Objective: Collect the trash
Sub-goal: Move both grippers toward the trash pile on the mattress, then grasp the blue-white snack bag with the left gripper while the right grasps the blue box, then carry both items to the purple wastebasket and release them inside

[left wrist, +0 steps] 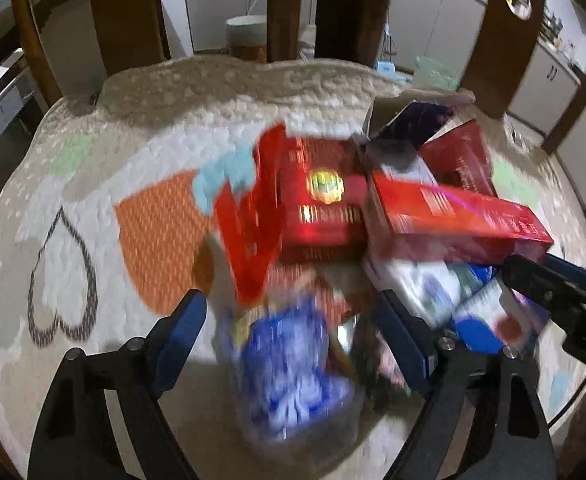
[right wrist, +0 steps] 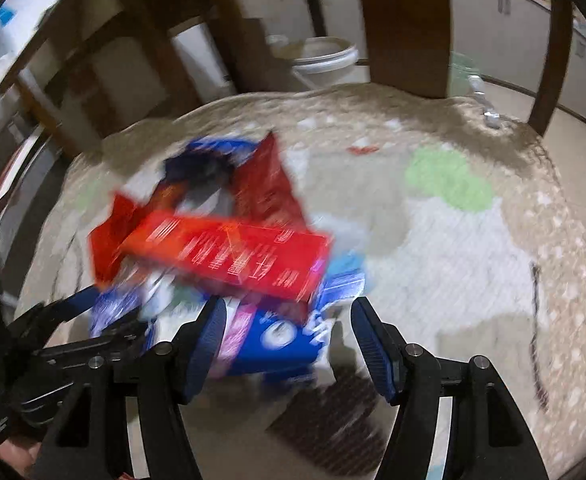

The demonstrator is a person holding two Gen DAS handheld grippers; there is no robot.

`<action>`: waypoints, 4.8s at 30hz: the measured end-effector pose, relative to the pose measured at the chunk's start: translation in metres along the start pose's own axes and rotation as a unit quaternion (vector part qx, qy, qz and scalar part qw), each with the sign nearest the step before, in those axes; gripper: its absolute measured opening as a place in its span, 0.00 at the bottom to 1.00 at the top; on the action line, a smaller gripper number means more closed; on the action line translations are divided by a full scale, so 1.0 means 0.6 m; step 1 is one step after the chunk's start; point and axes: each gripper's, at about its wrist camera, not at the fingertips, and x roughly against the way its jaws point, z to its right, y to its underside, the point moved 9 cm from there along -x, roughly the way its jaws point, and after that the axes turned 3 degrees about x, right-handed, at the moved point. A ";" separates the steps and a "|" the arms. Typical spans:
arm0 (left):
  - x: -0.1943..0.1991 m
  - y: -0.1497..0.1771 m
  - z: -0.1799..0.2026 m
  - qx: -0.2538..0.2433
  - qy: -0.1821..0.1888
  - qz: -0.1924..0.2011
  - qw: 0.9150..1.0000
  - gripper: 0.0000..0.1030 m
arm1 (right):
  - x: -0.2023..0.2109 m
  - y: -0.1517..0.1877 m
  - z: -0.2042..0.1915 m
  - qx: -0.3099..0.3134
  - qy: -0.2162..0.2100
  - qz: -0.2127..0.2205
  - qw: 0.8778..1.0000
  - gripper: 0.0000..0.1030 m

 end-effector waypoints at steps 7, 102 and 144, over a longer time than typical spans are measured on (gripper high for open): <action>0.070 -0.030 -0.004 -0.006 0.001 0.043 0.999 0.83 | 0.040 -0.034 0.064 -0.034 0.029 0.027 0.999 0.66; 0.121 0.081 -0.062 0.038 0.061 -0.017 0.997 0.73 | 0.100 0.118 0.005 -0.075 -0.093 -0.001 0.993 0.65; 0.163 0.091 -0.040 0.048 0.094 -0.016 0.994 0.38 | 0.129 0.064 -0.045 -0.117 -0.257 0.026 0.959 0.01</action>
